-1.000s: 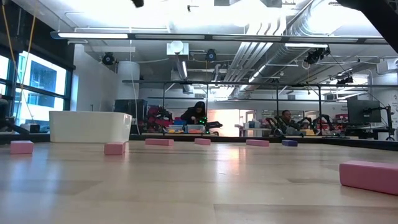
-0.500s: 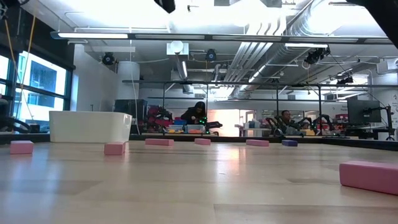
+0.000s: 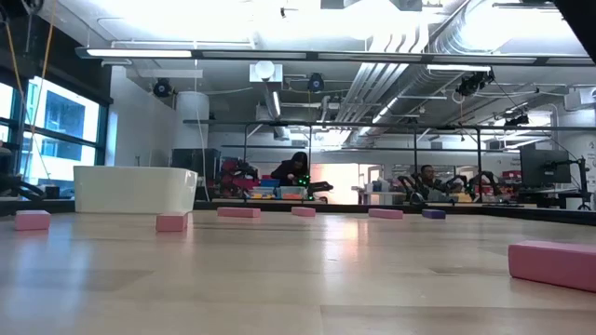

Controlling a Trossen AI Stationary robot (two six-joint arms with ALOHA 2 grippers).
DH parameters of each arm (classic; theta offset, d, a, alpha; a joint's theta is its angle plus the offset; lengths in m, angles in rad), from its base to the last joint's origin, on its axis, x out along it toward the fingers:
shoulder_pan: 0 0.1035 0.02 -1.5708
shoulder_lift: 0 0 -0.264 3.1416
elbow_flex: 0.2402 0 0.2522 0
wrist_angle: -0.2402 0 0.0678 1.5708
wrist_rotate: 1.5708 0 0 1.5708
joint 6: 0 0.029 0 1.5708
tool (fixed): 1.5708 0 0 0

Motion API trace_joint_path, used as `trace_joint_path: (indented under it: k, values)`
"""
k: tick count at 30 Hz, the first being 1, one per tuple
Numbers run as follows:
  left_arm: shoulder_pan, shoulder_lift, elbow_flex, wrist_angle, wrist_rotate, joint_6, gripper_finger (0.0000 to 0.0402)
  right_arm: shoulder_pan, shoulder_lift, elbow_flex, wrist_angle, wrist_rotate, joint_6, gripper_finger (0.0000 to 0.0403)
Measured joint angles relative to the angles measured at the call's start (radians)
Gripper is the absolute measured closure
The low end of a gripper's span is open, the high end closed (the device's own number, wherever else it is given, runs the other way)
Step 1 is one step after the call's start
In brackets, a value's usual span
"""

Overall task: Sort blocks
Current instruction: Put the purple block into the yellow bin

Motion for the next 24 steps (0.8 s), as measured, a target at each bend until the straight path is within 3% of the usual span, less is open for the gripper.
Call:
trace_joint_path:
  k: [2, 6, 9, 12, 16, 24]
  values:
    - [0.012, -0.063, 0.000, -0.003, -0.033, 0.020, 0.0180, 0.011, -0.006, 0.000, -0.012, 0.049, 0.027, 0.0218]
    - [0.079, -0.235, 0.000, -0.063, -0.241, 0.075, 0.0178, 0.028, -0.024, 0.000, -0.126, 0.196, 0.139, 0.0218]
    - [0.197, -0.357, 0.001, -0.143, -0.397, 0.158, 0.0177, 0.011, -0.032, 0.000, -0.307, 0.281, 0.237, 0.0218]
    - [0.364, -0.439, 0.001, -0.153, -0.464, 0.282, 0.0177, -0.041, -0.036, 0.000, -0.536, 0.306, 0.269, 0.0218]
    - [0.623, -0.472, 0.001, -0.108, -0.407, 0.489, 0.0177, -0.158, -0.037, 0.000, -0.755, 0.343, 0.215, 0.0218]
    - [1.251, -0.263, 0.001, 0.117, -0.114, 0.896, 0.0177, -0.476, -0.045, 0.000, -0.686, 0.230, -0.185, 0.0218]
